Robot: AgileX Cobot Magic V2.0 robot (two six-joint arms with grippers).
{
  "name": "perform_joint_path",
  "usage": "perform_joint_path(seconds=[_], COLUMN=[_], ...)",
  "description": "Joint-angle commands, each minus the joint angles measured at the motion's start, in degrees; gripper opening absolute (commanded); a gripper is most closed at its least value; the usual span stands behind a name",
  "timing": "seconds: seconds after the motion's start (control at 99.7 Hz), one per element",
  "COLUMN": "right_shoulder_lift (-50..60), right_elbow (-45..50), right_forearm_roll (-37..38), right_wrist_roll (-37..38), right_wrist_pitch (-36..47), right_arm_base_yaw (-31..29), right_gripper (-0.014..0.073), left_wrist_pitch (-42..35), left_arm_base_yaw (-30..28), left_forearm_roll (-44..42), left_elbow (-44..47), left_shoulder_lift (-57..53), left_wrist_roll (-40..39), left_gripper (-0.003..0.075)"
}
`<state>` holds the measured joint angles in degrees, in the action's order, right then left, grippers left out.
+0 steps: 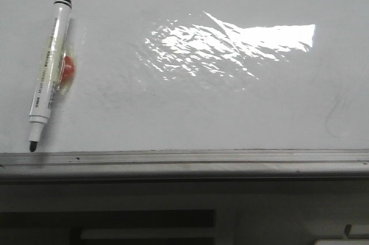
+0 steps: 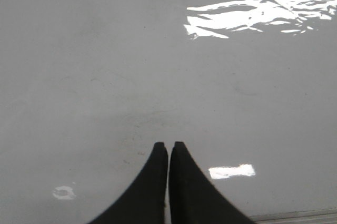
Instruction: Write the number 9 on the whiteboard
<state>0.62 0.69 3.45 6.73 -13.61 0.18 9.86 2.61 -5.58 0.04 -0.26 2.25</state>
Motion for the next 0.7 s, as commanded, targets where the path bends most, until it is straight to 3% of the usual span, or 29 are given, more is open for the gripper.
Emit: perform_joint_path(seconds=[0.0,0.181,0.452,0.582,0.692], right_shoulder_lift=[0.9,0.9,0.9,0.7,-1.1], right_elbow=[1.5,1.5,1.0,-1.4,-4.9], right_forearm_roll=[-0.2,-0.2,-0.2,-0.2,-0.2], right_wrist_roll=[-0.4,-0.4,-0.4,-0.4,-0.4], right_wrist_pitch=[5.6,13.6,14.3,12.7,7.8], right_arm_base_yaw=[-0.4,-0.4,-0.4,-0.4,-0.4], right_gripper=[-0.0061,-0.0061,-0.0061,-0.0061,-0.0061], left_wrist_pitch=[-5.9,-8.0,-15.5,-14.3,-6.8], left_arm_base_yaw=[-0.3,-0.3,-0.3,-0.3,-0.3], left_forearm_roll=[-0.6,-0.3,3.2,9.0,9.0], left_elbow=[1.1,1.1,1.0,0.1,-2.6], left_shoulder_lift=[-1.6,-1.6,-1.6,-1.6,-0.4], left_wrist_roll=[0.0,0.0,0.0,0.0,0.0], left_gripper=[-0.002,-0.002,-0.002,-0.002,-0.0021])
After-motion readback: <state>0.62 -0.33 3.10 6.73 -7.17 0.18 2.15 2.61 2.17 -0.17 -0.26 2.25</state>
